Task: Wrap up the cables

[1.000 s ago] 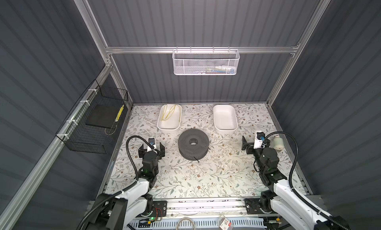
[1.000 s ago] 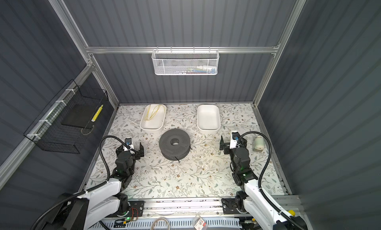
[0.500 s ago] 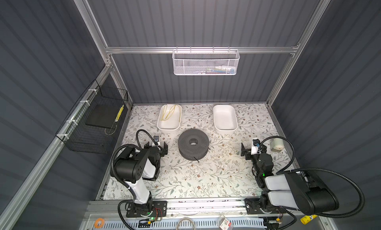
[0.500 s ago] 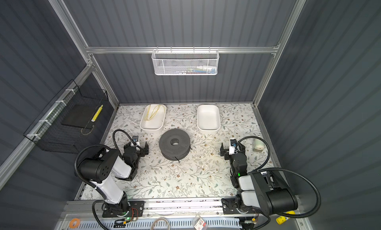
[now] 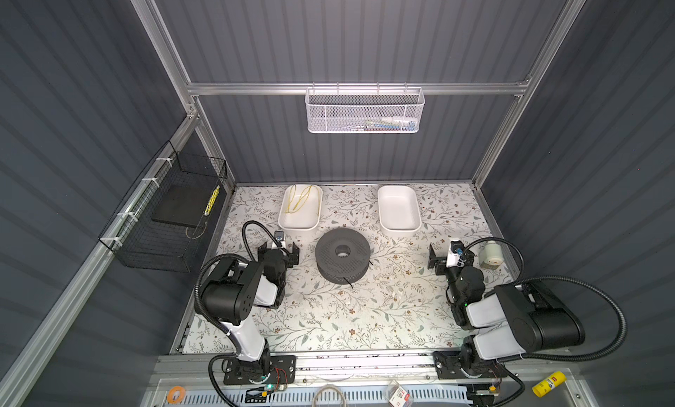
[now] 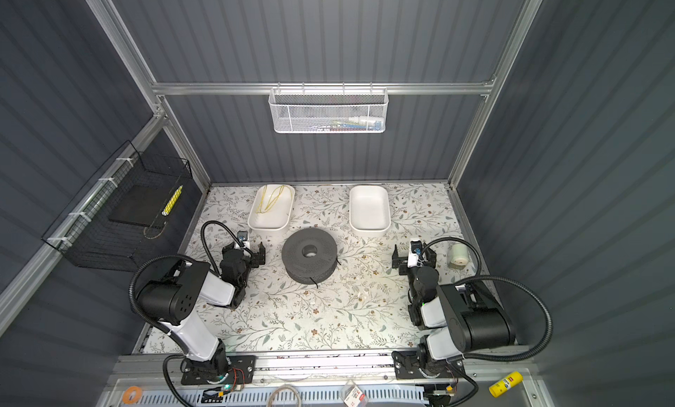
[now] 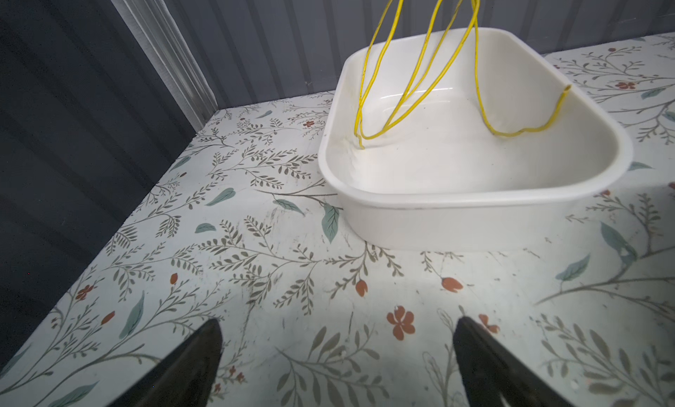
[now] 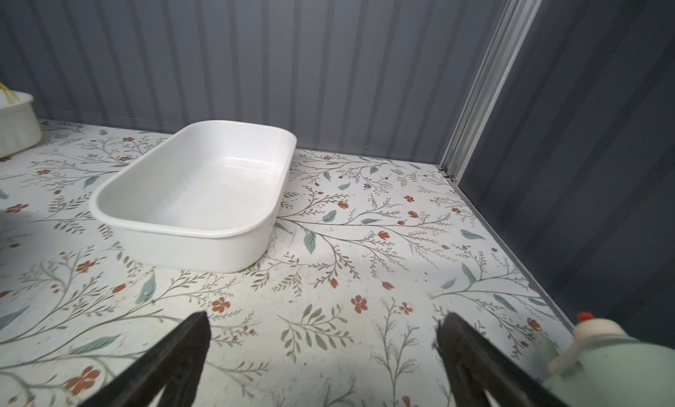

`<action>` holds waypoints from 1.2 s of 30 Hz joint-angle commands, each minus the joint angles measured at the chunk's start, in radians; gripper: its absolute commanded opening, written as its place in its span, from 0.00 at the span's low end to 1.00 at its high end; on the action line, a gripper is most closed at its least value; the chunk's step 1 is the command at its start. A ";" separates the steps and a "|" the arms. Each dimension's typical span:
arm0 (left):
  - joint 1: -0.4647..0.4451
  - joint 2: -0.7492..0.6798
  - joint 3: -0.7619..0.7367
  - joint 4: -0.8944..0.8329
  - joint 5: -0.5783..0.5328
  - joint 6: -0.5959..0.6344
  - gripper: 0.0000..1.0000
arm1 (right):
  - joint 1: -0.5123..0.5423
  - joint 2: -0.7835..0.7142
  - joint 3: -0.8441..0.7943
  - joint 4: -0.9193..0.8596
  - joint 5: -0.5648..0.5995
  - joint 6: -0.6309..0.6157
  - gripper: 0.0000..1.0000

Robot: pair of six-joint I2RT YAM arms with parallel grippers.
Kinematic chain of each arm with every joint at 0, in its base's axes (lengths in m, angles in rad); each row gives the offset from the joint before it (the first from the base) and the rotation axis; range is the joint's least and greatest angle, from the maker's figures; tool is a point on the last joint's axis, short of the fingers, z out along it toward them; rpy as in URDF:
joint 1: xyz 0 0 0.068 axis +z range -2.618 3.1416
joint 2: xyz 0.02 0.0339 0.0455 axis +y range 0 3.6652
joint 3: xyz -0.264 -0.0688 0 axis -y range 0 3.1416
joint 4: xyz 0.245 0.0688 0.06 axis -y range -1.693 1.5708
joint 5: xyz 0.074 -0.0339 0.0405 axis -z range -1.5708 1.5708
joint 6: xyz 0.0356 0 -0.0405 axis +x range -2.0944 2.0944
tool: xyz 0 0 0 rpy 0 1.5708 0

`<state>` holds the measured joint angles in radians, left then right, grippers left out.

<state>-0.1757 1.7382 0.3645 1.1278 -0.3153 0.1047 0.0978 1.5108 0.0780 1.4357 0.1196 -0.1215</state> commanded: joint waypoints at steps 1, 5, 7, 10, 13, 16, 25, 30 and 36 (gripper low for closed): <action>0.042 -0.023 0.070 -0.139 0.068 -0.033 0.99 | -0.015 0.016 0.037 0.031 0.073 0.050 0.99; 0.082 -0.021 0.110 -0.216 0.129 -0.064 1.00 | -0.056 0.011 0.047 0.012 0.152 0.127 0.99; 0.097 -0.020 0.116 -0.228 0.147 -0.075 0.99 | -0.084 -0.022 0.086 -0.107 0.144 0.164 0.99; 0.102 -0.020 0.117 -0.232 0.152 -0.077 0.99 | -0.159 -0.060 0.195 -0.377 0.057 0.241 0.99; 0.101 -0.020 0.114 -0.229 0.133 -0.085 0.99 | -0.145 -0.053 0.223 -0.421 0.064 0.225 0.99; 0.101 -0.020 0.113 -0.224 0.120 -0.091 1.00 | -0.145 -0.055 0.235 -0.447 0.064 0.227 0.99; 0.102 -0.021 0.111 -0.222 0.119 -0.091 0.99 | -0.139 -0.054 0.224 -0.422 0.072 0.219 0.99; 0.102 -0.020 0.111 -0.218 0.116 -0.089 1.00 | -0.127 -0.052 0.227 -0.423 0.080 0.206 0.99; 0.102 -0.021 0.109 -0.217 0.116 -0.089 1.00 | -0.124 -0.054 0.226 -0.423 0.082 0.204 0.99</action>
<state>-0.0757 1.7355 0.4667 0.9009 -0.1932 0.0288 -0.0307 1.4612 0.3084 1.0153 0.1898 0.0929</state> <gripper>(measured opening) 0.994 0.990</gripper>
